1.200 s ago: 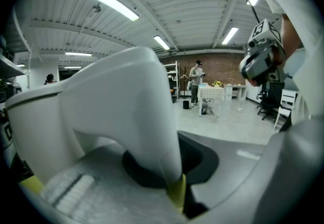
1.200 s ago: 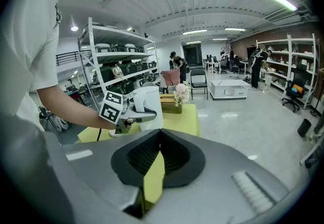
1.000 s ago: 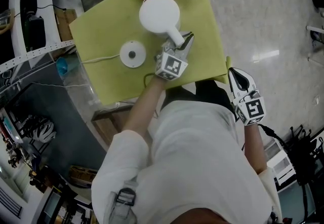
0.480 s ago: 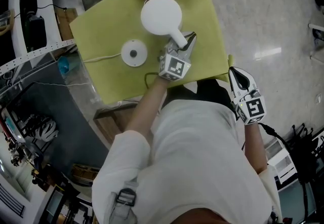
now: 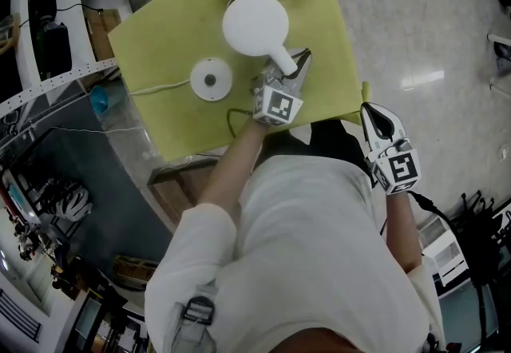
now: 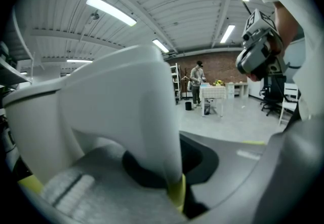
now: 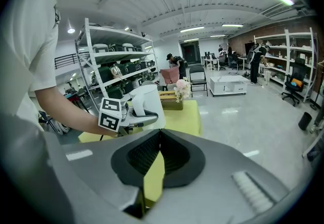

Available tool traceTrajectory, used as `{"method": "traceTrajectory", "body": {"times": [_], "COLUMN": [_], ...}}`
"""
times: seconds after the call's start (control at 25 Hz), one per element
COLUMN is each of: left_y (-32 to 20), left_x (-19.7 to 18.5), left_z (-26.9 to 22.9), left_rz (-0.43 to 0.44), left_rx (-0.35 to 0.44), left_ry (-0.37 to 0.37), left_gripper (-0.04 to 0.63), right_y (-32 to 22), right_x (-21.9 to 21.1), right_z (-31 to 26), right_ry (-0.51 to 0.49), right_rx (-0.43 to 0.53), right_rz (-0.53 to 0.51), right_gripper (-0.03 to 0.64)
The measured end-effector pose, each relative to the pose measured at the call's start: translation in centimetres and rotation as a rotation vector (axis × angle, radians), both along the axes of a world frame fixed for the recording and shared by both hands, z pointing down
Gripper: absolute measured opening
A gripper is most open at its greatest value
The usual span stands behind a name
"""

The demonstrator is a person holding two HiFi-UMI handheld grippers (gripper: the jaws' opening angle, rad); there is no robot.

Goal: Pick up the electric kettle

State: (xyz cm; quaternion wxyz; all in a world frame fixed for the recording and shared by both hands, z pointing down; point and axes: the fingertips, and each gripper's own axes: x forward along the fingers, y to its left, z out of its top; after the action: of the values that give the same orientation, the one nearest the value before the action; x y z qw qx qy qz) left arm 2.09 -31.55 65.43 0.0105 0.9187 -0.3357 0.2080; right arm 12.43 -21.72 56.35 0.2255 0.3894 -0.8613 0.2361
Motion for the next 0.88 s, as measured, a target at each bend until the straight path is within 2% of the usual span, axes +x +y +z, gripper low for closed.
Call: {"method": "traceTrajectory", "body": {"times": [0.4,0.6,0.88], "left_y": [0.1,0.2,1.0], "left_x": [0.2,0.0,-1.0], "left_z": [0.0,0.2,-0.4], "left_rz": [-0.005,-0.011,-0.026], "left_rx": [0.023,0.048,0.012], "left_ry": [0.008,-0.016,0.034], "left_gripper": [0.021,0.038,0.087], "right_y": [0.8,1.7,2.4], "right_x": [-0.1,-0.4,-1.2], "right_z": [0.5,0.7,0.2], "right_ry": [0.004,0.002,-0.001], "right_rx": [-0.007,-0.008,0.004], "right_rz": [0.004,0.007,0.007], "right_gripper": [-0.003,-0.003,-0.003]}}
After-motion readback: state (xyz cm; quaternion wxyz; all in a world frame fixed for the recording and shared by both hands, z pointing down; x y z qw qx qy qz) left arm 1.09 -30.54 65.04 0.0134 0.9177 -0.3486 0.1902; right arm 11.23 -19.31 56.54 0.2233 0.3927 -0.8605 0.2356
